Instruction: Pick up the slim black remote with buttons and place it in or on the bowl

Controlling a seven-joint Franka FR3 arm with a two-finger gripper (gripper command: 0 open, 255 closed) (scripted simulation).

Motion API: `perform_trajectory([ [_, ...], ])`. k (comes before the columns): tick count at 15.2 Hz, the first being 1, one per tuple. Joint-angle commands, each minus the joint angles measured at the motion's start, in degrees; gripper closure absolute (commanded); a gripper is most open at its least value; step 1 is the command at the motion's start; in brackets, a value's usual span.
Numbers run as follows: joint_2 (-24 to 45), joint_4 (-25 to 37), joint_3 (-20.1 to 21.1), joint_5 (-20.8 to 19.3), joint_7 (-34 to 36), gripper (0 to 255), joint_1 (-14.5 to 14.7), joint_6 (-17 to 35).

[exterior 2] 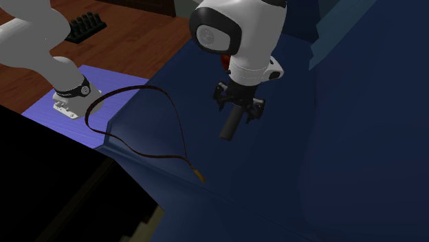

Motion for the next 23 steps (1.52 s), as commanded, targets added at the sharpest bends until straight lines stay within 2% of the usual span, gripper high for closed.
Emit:
perform_trajectory([
  [1, 0.53, -0.76, 0.07, 0.02, -0.14, 0, 0.03, 1.31],
  [4, 1.25, -2.41, 0.12, 0.1, -0.2, 0, 0.05, 3.68],
  [12, 1.25, -2.4, 0.12, 0.1, -0.2, 0, 0.05, 3.67],
  [13, 1.25, -2.4, 0.12, 0.1, -0.2, 255, 0.05, 3.67],
  [23, 0.94, -2.13, 0.1, 0.07, -0.18, 255, 0.06, 3.09],
])
